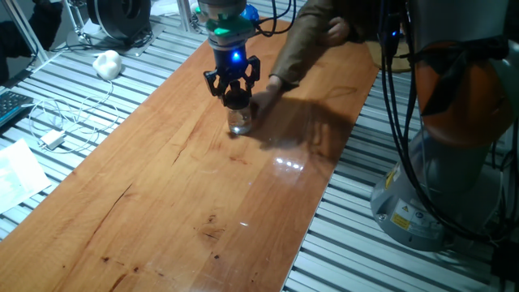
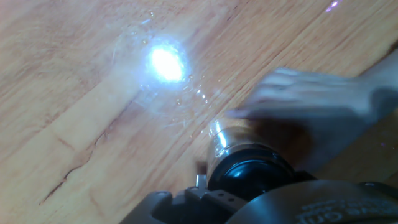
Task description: Unscrew the lid from the jar
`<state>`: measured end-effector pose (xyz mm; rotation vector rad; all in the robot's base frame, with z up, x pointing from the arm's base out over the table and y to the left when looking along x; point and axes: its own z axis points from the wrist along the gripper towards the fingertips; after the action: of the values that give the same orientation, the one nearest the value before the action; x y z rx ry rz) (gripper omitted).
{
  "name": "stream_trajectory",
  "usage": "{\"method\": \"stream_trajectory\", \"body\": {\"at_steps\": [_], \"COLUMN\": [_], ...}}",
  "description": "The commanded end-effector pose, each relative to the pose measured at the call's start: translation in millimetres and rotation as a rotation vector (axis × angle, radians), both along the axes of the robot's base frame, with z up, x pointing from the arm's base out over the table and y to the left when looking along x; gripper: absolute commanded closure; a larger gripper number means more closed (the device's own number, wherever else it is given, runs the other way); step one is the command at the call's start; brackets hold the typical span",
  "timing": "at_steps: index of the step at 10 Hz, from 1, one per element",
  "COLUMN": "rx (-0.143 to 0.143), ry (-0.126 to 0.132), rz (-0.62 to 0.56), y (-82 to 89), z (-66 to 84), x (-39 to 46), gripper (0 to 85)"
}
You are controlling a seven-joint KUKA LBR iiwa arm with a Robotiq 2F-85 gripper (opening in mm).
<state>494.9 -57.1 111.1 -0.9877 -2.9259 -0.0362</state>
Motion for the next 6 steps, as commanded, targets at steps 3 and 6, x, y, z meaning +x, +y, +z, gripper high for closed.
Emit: {"method": "stream_trajectory", "body": {"at_steps": [3, 6], "rx": [0.008, 0.017], "ry": [-0.002, 0.007], "rz": [0.007, 0.079], "y": [1.2, 1.6], "z": [-2.1, -2.2], "x": [0.3, 0.7], "gripper": [68.0, 68.0]}}
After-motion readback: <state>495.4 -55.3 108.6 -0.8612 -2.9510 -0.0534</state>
